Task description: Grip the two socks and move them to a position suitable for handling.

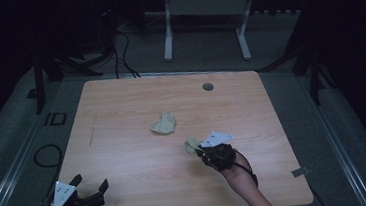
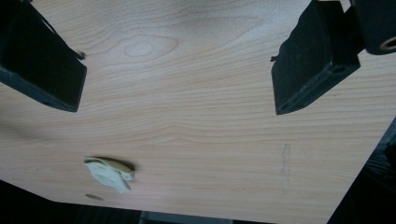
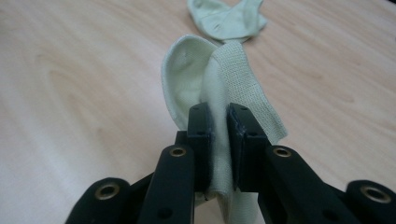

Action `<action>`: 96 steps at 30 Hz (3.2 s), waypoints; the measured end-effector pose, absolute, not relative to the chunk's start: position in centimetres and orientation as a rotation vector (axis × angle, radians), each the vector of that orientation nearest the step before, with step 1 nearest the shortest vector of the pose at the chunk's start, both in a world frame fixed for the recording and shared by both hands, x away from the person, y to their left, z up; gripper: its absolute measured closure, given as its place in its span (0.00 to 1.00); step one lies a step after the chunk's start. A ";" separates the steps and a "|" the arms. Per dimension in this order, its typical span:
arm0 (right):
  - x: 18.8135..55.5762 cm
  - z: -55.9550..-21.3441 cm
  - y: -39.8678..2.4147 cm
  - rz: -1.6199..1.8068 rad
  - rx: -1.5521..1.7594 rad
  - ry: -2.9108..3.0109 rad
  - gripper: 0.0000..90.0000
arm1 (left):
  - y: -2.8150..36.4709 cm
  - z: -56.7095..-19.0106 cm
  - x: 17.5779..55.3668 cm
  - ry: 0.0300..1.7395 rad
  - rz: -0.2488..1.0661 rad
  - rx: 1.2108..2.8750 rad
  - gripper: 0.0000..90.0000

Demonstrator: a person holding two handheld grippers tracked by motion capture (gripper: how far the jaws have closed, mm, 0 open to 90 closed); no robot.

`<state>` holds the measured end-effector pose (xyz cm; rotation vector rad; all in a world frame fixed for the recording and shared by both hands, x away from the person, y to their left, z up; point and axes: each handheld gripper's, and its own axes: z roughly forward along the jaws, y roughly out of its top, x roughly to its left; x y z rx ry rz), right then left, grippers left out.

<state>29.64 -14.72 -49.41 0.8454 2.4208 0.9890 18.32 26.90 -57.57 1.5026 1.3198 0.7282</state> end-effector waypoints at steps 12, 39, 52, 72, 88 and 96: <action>24.5 -49.8 -15.2 0.987 0.752 2.477 0.88 | 26.5 -57.4 18.4 1.310 0.724 1.518 0.04; 23.5 -55.6 -14.3 0.890 0.751 2.604 0.73 | 24.3 -56.9 18.3 1.256 0.673 1.589 0.04; 24.7 -51.4 -16.3 1.008 0.721 2.599 0.57 | 17.2 -55.1 19.0 1.055 0.441 1.795 0.06; 27.0 -53.6 -14.8 0.957 0.629 2.727 0.67 | 7.8 -55.6 23.8 0.927 0.128 1.955 0.32; 26.5 -54.9 -14.4 0.891 0.509 2.763 0.92 | 6.2 -56.8 25.4 0.937 0.056 2.092 0.96; 26.0 -53.8 -14.7 0.932 0.512 2.736 0.95 | 6.2 -56.5 25.1 0.940 0.102 2.106 0.99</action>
